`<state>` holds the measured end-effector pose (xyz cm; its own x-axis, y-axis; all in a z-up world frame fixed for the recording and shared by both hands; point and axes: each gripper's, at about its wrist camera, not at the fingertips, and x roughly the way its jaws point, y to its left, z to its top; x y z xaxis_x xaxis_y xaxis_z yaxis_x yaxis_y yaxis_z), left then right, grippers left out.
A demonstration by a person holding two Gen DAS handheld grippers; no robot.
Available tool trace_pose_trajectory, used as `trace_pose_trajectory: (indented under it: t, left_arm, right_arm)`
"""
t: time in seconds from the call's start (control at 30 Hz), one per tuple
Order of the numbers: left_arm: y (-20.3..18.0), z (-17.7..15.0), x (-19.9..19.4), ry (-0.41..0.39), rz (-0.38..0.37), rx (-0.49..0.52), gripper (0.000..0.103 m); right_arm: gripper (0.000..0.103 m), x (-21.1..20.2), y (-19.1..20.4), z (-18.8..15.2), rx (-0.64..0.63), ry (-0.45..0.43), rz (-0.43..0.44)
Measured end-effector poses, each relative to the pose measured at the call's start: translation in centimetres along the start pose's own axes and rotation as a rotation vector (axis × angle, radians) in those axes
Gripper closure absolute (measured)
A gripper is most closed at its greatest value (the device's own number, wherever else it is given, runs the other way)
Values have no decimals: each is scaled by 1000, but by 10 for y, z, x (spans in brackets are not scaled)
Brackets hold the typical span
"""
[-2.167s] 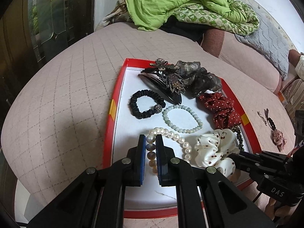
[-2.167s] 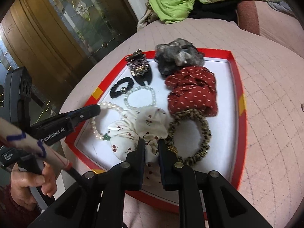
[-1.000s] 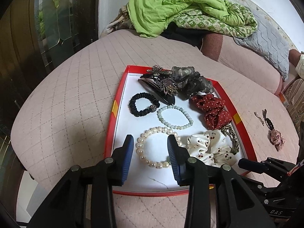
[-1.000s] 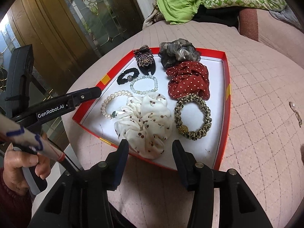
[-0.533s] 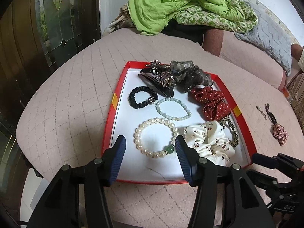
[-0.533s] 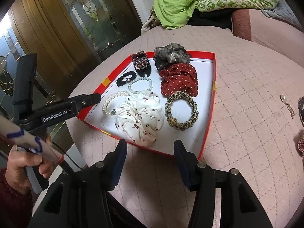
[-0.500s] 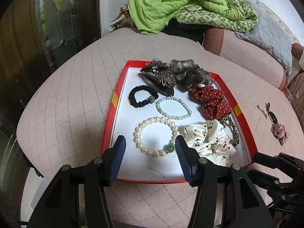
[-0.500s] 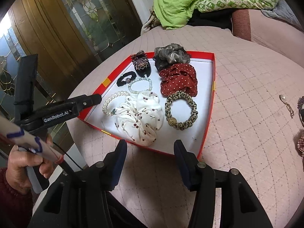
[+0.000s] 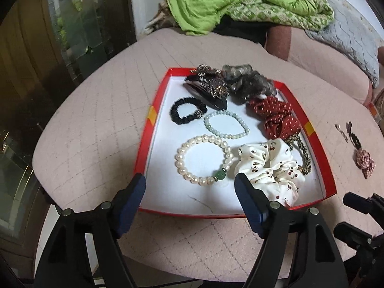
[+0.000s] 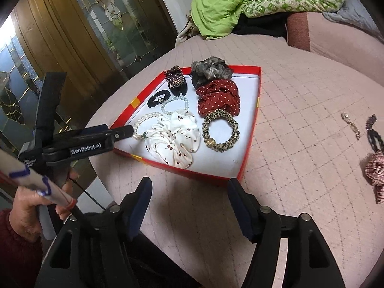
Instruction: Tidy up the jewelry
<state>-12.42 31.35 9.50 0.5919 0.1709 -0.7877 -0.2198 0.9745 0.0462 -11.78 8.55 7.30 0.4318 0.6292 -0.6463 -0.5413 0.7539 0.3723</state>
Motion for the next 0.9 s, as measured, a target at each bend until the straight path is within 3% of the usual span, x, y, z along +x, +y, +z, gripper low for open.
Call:
trace_pose_trajectory:
  t: [0.13,0.37,0.5,0.6,0.7,0.77,0.9]
  left_arm:
    - [5,-5,-16,-60,54,-27,12]
    - [14,-4,-35,-56,163,-98,12]
    - [3,-9,-61,-94,181,-64,12]
    - [-9,-19,-83,-154,197,-21,12]
    - [-20,-31,-104,-192,231,14,8]
    - [-20,-38,-113,-218,258,-5,8]
    - [-14,-46,-119,-212,278,-74,8]
  right_arm:
    - [19,-8,1,-3,-8,-8,-29]
    - [14,-20,13,-7,-50,9,-98]
    - [13,-35,19,-6,-71,-11,-167]
    - [12,-55,27,-4,-80,-48,-213]
    - [8,-78,37,-8,-73,-117,-318]
    - [0,-94,51,-16,-124,-188,-423]
    - [0,-108,59,-20,-174,-256,-474]
